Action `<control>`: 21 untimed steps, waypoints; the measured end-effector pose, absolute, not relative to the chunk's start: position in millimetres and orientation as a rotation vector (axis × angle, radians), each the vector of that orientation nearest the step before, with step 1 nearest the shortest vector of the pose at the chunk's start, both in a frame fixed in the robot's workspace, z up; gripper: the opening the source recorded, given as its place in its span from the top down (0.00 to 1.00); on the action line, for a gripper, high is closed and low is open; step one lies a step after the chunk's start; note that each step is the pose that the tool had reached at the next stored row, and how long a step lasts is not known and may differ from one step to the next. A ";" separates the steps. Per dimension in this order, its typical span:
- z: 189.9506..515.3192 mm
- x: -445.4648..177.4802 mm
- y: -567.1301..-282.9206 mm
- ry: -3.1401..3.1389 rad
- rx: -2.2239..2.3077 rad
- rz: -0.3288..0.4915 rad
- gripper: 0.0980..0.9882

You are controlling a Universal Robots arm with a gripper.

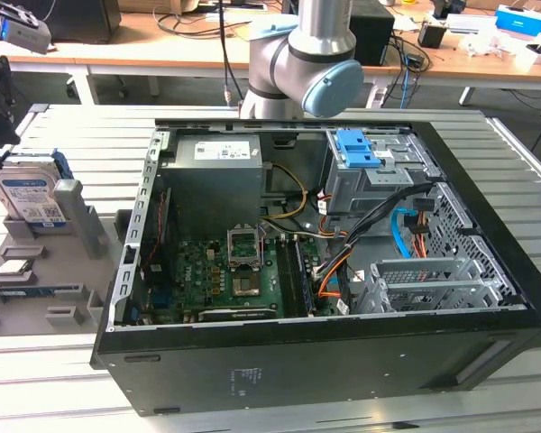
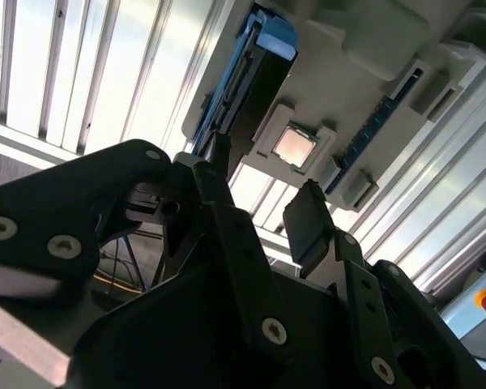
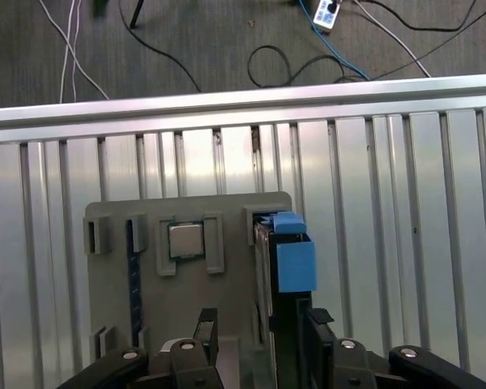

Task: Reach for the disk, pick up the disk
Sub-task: 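Pick up the disk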

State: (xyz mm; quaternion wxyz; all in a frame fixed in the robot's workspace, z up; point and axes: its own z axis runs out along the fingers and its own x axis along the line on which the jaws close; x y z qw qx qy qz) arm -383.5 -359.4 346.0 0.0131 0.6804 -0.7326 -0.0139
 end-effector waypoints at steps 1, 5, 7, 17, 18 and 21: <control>344.5 -383.5 -359.4 -2.283 2.120 -0.043 0.50; 341.6 -383.5 -359.4 -2.283 2.120 -0.043 0.50; 339.8 -383.5 -359.4 -2.283 2.120 -0.043 0.50; 331.5 -383.5 -344.1 -2.272 2.131 -0.043 0.50; 331.1 -383.5 -343.3 -2.270 2.133 -0.043 0.50; 328.2 -385.0 -342.0 -2.255 2.148 -0.043 0.50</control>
